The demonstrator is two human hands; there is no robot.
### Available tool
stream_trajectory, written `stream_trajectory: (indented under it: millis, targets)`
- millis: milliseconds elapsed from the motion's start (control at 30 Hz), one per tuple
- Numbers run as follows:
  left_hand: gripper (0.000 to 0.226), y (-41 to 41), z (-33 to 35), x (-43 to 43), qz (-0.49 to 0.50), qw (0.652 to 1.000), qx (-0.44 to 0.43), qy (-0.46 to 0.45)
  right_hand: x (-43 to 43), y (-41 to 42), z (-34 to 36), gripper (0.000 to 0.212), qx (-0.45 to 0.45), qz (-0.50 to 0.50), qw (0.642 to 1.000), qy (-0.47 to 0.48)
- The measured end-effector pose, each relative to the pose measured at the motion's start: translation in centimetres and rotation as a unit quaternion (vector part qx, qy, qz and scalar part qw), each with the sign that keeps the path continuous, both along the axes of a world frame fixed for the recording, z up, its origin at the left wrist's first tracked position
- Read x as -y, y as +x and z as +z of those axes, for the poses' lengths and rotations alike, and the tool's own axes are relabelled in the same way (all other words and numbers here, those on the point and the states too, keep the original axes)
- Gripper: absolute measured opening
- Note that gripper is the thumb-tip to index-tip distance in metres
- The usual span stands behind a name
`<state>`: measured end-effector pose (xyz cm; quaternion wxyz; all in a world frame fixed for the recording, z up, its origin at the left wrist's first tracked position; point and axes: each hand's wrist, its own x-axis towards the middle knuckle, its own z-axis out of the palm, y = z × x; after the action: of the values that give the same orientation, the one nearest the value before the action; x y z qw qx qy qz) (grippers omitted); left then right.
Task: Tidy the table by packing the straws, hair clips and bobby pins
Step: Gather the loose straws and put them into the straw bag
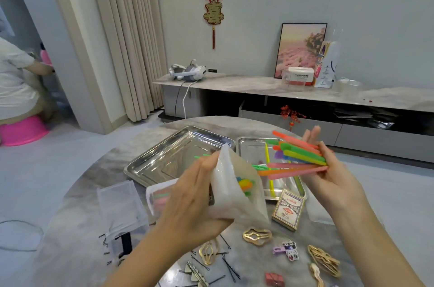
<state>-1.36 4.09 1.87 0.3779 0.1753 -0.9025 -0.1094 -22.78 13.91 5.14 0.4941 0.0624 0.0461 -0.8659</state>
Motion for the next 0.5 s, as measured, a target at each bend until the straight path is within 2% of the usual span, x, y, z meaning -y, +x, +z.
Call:
stream_trajectory:
  millis: [100, 233, 367, 500]
  targets:
    - [0.092, -0.5, 0.0, 0.1, -0.002, 0.999, 0.036, -0.001, 0.4, 0.3, -0.8, 0.030, -0.013, 0.007, 0.999, 0.029]
    - [0.089, -0.9, -0.1, -0.1, -0.011, 0.997, 0.079, 0.003, 0.7, 0.4, -1.5, 0.026, -0.015, -0.032, 0.999, 0.030]
    - [0.092, -1.2, -0.6, -0.3, -0.008, 0.996, 0.071, 0.054, 0.6, 0.5, -1.3, 0.021, -0.031, -0.099, 0.994, 0.016]
    - [0.099, -1.4, -0.9, 0.2, -0.008, 0.995, 0.059, 0.083, 0.4, 0.6, -0.6, 0.019, -0.069, -0.113, 0.991, 0.009]
